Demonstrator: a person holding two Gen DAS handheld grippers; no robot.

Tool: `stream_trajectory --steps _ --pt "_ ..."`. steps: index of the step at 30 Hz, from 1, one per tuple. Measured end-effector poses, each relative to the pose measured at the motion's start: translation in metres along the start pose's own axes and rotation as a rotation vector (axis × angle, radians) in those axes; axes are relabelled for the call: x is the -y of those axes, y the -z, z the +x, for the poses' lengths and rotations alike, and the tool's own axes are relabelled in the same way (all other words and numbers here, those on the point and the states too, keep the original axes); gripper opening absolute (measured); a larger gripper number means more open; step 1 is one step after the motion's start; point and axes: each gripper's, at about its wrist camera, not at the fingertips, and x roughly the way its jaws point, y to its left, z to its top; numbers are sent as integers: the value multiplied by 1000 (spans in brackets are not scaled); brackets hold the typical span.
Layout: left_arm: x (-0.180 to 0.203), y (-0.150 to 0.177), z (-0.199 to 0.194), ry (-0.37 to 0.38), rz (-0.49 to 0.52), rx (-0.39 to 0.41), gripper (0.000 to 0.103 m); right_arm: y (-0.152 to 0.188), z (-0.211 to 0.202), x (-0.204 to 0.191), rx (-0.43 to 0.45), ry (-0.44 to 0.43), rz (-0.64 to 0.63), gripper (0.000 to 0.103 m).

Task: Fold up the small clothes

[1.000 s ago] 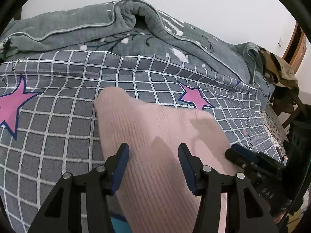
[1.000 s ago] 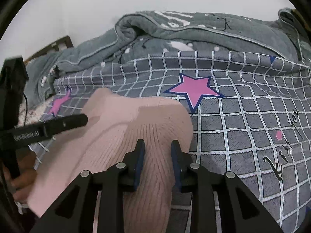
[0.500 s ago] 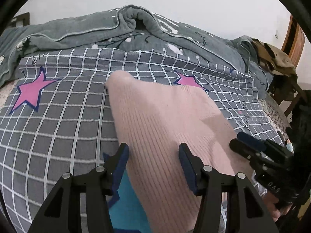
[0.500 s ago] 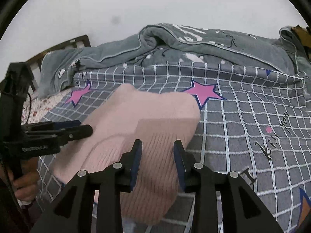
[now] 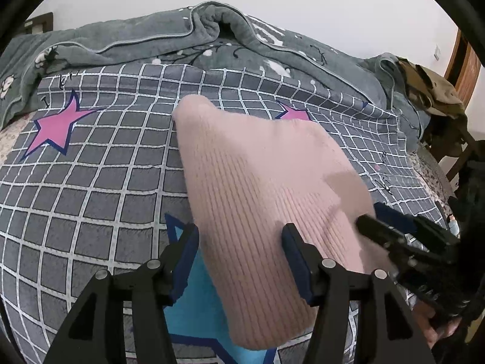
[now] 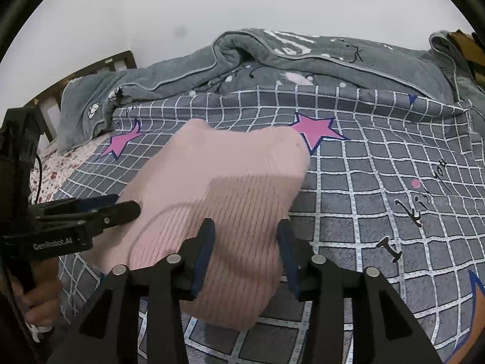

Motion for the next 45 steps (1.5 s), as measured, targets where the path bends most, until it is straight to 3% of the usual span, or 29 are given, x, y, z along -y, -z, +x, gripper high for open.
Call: stream_trajectory --steps 17,32,43,45 --pt "-5 11 -6 31 -36 -2 59 8 -6 8 -33 29 66 47" --pt "2 15 -22 -9 -50 -19 57 12 -35 12 -20 57 88 47" --pt "28 18 -74 -64 -56 28 57 11 -85 8 -23 126 84 47" --pt "36 18 -89 -81 -51 46 61 11 -99 6 -22 132 88 47"
